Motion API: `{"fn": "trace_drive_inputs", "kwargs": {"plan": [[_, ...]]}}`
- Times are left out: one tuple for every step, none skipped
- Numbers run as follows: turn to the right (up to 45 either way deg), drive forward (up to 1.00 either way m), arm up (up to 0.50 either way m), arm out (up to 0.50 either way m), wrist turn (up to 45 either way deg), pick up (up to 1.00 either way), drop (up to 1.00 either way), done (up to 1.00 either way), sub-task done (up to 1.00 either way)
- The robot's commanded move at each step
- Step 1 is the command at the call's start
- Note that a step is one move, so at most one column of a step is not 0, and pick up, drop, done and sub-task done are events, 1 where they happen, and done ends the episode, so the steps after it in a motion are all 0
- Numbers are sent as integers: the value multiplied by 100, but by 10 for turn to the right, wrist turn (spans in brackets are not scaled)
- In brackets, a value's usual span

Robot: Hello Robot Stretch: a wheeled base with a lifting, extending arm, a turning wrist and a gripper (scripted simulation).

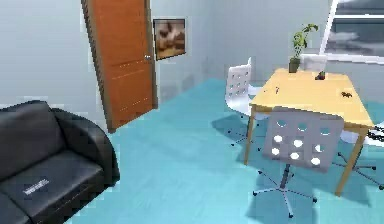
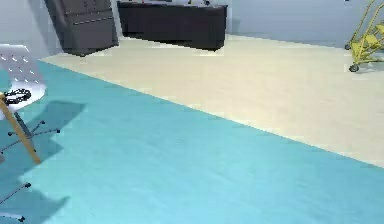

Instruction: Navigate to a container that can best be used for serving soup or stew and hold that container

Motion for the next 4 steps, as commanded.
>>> {"fn": "trace_drive_inputs", "kwargs": {"plan": [[450,0,0,0,0,0,0,0,0],[450,0,0,0,0,0,0,0,0],[120,0,0,0,0,0,0,0,0],[30,0,0,0,0,0,0,0,0]]}}
